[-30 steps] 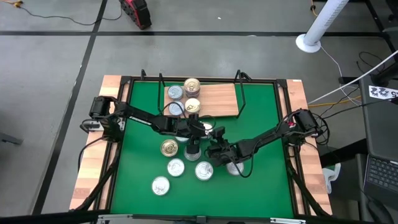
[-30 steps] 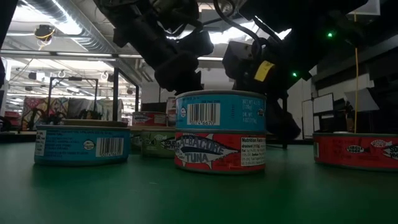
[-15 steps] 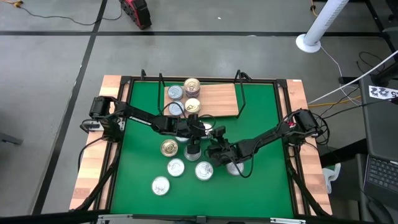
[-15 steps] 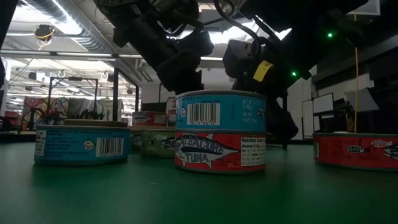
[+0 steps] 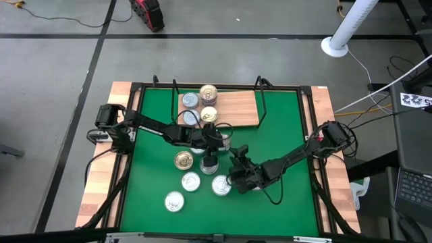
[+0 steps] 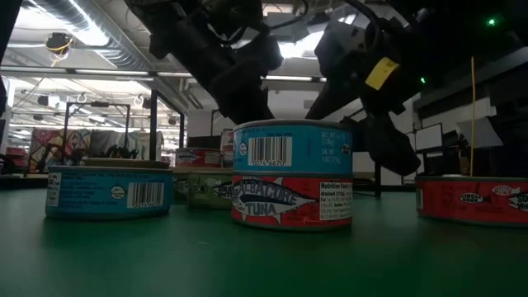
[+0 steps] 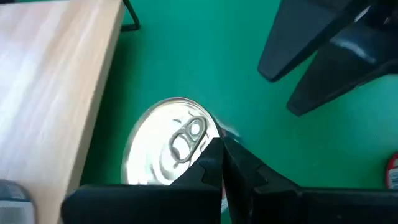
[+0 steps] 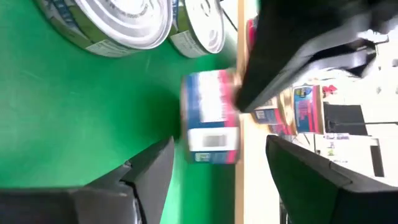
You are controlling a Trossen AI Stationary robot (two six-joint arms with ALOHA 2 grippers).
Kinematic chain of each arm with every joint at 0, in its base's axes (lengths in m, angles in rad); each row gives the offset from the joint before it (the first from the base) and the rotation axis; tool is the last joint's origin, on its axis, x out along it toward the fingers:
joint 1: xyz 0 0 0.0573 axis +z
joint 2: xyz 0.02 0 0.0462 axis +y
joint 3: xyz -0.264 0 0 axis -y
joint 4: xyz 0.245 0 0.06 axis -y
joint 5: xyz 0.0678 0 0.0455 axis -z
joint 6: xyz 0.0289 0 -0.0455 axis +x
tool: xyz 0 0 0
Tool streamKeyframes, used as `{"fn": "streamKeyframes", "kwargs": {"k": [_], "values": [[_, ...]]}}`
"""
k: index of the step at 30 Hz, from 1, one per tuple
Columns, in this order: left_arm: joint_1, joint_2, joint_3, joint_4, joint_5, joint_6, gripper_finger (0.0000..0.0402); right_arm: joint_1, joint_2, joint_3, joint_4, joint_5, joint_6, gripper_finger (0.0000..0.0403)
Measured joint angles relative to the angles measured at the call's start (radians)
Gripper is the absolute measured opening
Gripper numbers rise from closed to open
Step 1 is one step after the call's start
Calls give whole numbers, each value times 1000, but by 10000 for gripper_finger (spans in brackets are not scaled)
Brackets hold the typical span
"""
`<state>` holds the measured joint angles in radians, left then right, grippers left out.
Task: Stack canned seafood by type on shelf
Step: Stack the blue-pink tuna can on top of the blue-pink tuna can on the shelf
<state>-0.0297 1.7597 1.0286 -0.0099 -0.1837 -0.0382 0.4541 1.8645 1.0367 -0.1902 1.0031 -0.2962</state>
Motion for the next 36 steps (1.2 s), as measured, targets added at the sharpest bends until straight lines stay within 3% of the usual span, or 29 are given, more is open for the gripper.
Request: {"fn": "streamKeyframes", "kwargs": {"k": [16,23,27,36], "values": [[98,-62,1,-32,0,-49,0,-3,0,0,2,0,0,255],[91,-114,1,-32,0,-40,6,-3,0,1,2,-1,0,255],[60,-171,1,-38,0,8,51,-3,0,1,4,-1,0,255],[-20,-206,1,-168,0,1,217,-3,0,1,6,-27,0,255]]}}
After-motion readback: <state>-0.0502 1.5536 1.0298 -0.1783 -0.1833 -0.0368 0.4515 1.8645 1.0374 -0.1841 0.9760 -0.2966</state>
